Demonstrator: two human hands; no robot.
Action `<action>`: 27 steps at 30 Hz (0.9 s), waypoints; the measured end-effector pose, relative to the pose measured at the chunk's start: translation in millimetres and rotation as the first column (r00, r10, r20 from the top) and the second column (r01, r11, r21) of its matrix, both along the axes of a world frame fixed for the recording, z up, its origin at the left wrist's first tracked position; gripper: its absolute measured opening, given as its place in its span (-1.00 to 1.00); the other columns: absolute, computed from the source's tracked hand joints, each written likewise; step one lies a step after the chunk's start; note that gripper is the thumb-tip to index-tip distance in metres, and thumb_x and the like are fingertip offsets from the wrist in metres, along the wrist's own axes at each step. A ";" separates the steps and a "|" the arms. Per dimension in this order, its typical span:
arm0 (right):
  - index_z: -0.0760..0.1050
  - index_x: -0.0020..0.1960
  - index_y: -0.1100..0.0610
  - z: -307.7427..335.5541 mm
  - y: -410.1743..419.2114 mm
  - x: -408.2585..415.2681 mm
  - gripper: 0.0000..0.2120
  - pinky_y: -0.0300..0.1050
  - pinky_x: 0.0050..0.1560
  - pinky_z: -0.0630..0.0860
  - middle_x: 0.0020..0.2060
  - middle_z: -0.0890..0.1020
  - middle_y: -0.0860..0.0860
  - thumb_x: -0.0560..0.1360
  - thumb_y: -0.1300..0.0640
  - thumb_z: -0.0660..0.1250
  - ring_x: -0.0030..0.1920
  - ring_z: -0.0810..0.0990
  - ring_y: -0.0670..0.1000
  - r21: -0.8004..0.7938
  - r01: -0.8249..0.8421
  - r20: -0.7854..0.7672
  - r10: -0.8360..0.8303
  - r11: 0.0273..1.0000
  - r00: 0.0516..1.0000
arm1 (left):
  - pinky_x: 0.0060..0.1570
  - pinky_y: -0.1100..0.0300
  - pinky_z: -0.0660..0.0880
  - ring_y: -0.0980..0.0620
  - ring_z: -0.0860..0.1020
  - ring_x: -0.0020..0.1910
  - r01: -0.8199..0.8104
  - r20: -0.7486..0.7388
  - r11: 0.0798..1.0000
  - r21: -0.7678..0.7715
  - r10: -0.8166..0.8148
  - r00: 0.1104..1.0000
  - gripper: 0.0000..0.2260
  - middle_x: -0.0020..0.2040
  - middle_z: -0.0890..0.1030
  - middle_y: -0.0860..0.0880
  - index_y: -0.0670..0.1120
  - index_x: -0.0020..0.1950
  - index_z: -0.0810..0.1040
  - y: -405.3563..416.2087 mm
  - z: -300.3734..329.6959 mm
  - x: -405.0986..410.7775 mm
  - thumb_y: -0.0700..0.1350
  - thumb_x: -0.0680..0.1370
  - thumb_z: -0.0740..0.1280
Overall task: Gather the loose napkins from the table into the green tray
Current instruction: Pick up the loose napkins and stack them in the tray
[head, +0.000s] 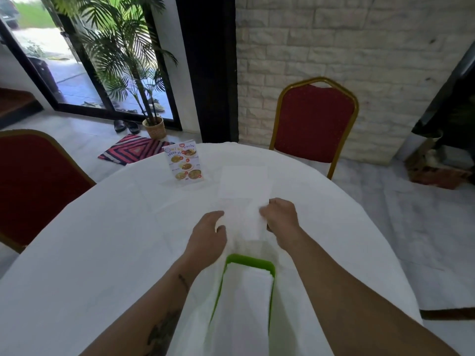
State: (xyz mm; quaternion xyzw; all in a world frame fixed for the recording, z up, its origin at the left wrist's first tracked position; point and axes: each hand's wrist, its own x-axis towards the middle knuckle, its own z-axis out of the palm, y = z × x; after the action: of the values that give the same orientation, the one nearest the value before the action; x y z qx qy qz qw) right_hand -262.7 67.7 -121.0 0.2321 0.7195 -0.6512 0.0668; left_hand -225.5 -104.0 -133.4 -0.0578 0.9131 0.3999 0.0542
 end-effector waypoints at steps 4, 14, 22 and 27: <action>0.32 -0.35 0.09 31.9 -10.6 30.5 -0.71 -0.08 -0.28 0.33 -0.29 0.40 0.10 0.39 0.38 0.31 -0.32 0.36 0.03 -0.193 0.057 0.017 -0.055 0.979 0.998 | 0.22 0.26 0.23 0.00 0.35 0.39 -0.107 0.025 0.964 0.242 0.104 0.994 -0.64 0.44 0.37 0.01 0.01 0.41 0.41 -4.8 33.0 15.1 -0.13 0.61 0.17; 0.39 -0.34 0.12 14.7 -35.2 183.8 -0.85 -0.21 -0.42 0.31 -0.40 0.47 0.00 0.38 0.28 0.22 -0.39 0.45 -0.01 0.223 -0.006 0.142 -0.027 0.975 0.990 | 0.22 0.23 0.28 0.01 0.40 0.34 0.076 0.104 0.982 0.174 -0.095 0.990 -0.56 0.46 0.35 0.01 -0.01 0.47 0.31 -26.8 34.7 113.6 -0.13 0.58 0.20; 0.19 -0.39 0.06 25.6 -44.1 208.7 -0.76 -0.15 -0.40 0.13 -0.42 0.30 -0.01 0.30 0.34 0.16 -0.40 0.26 0.01 0.321 -0.027 0.104 -0.007 0.947 0.995 | 0.37 -0.03 0.34 -0.06 0.38 0.37 0.213 0.134 0.975 0.060 -0.219 0.967 -0.50 0.47 0.33 -0.03 -0.02 0.49 0.27 -35.7 18.3 157.7 -0.11 0.54 0.23; 0.48 -0.14 0.22 25.0 -50.1 216.5 -0.83 -0.11 -0.28 0.37 -0.21 0.57 0.06 0.28 0.25 0.22 -0.25 0.50 0.07 0.381 -0.045 0.141 -0.009 0.923 0.990 | 0.34 0.12 0.32 -0.04 0.37 0.37 0.298 0.038 0.955 -0.014 -0.297 0.954 -0.51 0.46 0.32 -0.03 -0.05 0.47 0.28 -36.4 17.6 164.6 -0.14 0.54 0.22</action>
State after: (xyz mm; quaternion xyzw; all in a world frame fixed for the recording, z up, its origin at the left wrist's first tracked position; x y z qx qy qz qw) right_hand -46.3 17.6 -96.0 0.2791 0.8285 -0.4794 0.0764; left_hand -60.9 -140.5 -115.8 0.0727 0.9142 0.3771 0.1291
